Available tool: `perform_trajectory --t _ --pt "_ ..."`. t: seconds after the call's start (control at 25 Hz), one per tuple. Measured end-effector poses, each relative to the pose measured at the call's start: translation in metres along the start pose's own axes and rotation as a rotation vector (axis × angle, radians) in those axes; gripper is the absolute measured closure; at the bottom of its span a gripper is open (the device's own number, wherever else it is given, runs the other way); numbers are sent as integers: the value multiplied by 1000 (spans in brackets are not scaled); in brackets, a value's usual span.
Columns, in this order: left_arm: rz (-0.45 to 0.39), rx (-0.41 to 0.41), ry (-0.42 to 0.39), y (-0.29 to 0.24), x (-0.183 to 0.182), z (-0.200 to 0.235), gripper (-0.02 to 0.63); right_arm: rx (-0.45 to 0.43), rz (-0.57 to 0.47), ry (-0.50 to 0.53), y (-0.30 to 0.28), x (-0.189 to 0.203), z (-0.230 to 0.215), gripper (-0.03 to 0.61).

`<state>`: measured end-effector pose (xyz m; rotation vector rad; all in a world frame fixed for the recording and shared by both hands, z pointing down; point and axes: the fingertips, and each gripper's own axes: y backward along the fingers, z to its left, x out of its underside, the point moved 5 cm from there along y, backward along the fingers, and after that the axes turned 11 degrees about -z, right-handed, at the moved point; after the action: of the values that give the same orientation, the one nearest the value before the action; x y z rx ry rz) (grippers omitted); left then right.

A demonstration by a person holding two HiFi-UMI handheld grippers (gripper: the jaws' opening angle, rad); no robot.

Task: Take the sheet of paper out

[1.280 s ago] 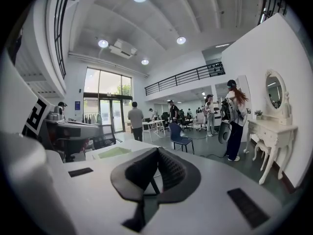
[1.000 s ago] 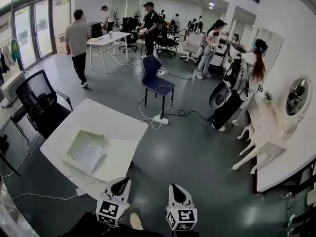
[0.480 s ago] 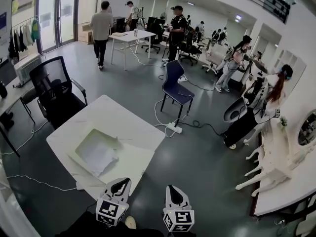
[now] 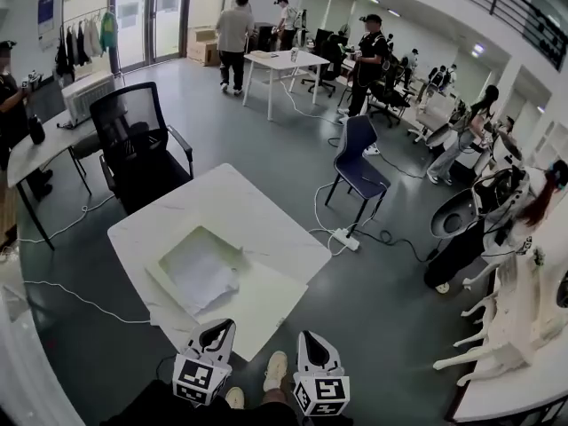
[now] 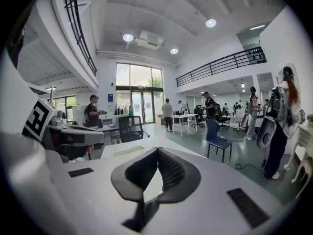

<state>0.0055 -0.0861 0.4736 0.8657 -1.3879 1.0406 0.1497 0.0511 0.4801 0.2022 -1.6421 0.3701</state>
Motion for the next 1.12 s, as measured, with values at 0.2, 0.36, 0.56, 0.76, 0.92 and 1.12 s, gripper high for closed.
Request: perform_trajectory --t 0.2,0.36,0.56,0.76,0.92,1.12 --pt "23 -127 18 -17 0 37 588 -116 16 14 -61 -7 1 561" --pt "53 -216 23 -39 11 57 588 -201 48 -2 -110 -1 -12 561" --pt "102 -308 48 -69 34 82 588 -310 123 -7 -168 23 -15 561" --pt "153 -368 96 -90 65 107 588 -398 188 -16 -219 46 -10 561" --pt "219 -406 103 -103 94 127 588 -452 243 -22 -247 70 -1 561" --pt "298 -414 93 -124 130 146 586 -480 309 -23 -276 101 -4 561"
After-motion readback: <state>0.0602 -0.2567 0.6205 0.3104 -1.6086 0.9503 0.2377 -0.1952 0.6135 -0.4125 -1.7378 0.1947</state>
